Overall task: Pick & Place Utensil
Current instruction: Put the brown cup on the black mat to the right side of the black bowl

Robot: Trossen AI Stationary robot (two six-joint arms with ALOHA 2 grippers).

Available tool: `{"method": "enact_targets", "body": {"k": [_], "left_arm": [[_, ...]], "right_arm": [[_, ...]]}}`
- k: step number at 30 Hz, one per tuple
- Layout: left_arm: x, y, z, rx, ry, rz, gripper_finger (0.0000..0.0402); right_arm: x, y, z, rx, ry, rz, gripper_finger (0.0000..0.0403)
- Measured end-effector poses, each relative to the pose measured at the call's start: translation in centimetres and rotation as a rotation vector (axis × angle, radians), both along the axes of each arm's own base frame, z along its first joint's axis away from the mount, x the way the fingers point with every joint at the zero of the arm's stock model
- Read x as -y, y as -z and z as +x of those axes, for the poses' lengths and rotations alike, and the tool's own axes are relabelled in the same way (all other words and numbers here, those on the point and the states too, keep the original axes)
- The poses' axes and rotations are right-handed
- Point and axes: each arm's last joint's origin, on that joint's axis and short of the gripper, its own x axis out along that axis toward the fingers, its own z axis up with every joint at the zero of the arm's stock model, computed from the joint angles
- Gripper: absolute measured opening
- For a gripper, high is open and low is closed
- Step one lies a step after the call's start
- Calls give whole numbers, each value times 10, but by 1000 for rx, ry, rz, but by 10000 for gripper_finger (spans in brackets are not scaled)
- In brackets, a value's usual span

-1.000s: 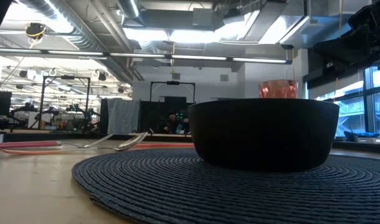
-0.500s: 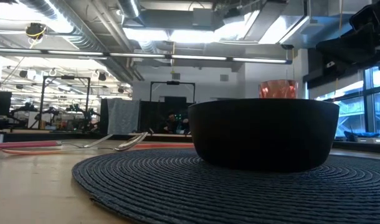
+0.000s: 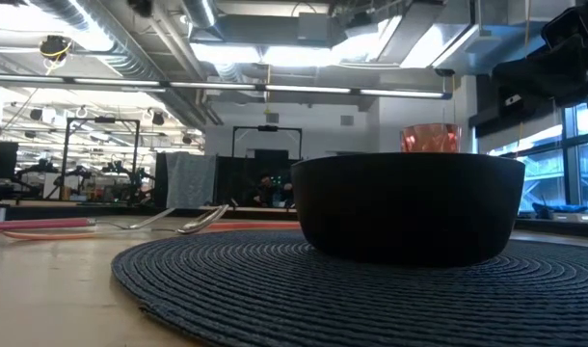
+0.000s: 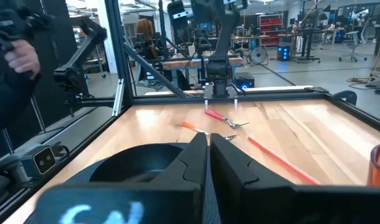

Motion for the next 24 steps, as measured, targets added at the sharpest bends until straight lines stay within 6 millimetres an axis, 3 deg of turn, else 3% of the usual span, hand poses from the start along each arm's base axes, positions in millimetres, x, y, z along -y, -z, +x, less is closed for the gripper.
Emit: {"method": "enact_targets", "body": {"k": [5, 10, 14, 19, 24], "left_arm": [[-8, 19, -29, 100, 0, -37, 2], [-11, 40, -45, 187, 46, 18, 1], [-17, 45, -58, 229, -11, 20, 2], [-22, 53, -62, 176, -36, -76, 1], [-21, 79, -52, 187, -29, -80, 1]], "right_arm": [[0, 0, 0, 0, 0, 0, 22], [0, 0, 0, 0, 0, 3, 22], [0, 0, 0, 0, 0, -1, 22], [0, 0, 0, 3, 4, -29, 22], [1, 0, 0, 5, 20, -31, 22]]}}
